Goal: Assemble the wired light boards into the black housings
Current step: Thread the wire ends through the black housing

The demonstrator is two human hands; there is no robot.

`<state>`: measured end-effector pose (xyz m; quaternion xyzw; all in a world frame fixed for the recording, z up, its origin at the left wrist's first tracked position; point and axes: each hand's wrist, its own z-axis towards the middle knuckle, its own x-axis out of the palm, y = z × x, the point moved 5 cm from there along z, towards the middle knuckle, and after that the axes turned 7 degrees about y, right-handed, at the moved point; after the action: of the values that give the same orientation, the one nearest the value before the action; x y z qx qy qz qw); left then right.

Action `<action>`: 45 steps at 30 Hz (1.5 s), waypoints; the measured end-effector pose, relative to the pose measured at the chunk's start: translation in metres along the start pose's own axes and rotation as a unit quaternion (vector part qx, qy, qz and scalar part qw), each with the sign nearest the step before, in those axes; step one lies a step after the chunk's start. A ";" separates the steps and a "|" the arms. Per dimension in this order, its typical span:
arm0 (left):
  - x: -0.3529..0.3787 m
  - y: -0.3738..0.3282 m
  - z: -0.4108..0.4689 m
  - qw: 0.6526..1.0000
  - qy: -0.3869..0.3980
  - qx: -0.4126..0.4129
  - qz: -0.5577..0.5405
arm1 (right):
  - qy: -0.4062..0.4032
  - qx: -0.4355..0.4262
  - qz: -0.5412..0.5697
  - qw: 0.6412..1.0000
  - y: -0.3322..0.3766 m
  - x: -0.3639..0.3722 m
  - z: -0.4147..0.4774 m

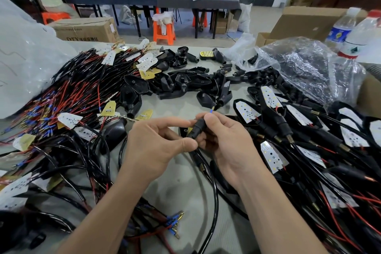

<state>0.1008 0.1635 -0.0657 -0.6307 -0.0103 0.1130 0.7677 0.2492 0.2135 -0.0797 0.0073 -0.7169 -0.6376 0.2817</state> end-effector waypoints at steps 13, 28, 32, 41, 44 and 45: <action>-0.002 0.011 0.003 0.997 0.015 -0.061 0.041 | -0.069 -0.058 0.002 0.996 0.009 -0.005 -0.001; 0.012 0.012 0.001 0.996 0.059 -0.064 -0.020 | -0.028 -0.029 -0.024 0.999 0.004 0.000 -0.004; 0.015 0.015 0.001 0.995 0.076 -0.068 0.019 | -0.071 -0.037 -0.005 0.997 0.006 -0.004 -0.002; 0.030 0.008 -0.008 0.946 0.276 -0.135 -0.105 | -0.136 -0.127 0.014 0.982 0.020 -0.012 0.001; 0.023 0.008 -0.006 0.962 0.248 -0.112 0.002 | -0.166 -0.159 -0.076 0.970 0.022 -0.014 -0.001; 0.019 0.007 -0.004 0.971 0.203 -0.089 0.088 | -0.181 -0.168 -0.113 0.962 0.022 -0.015 -0.002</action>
<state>0.1188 0.1645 -0.0761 -0.7047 0.1916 0.0481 0.6814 0.2700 0.2215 -0.0654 -0.0746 -0.6329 -0.7674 0.0706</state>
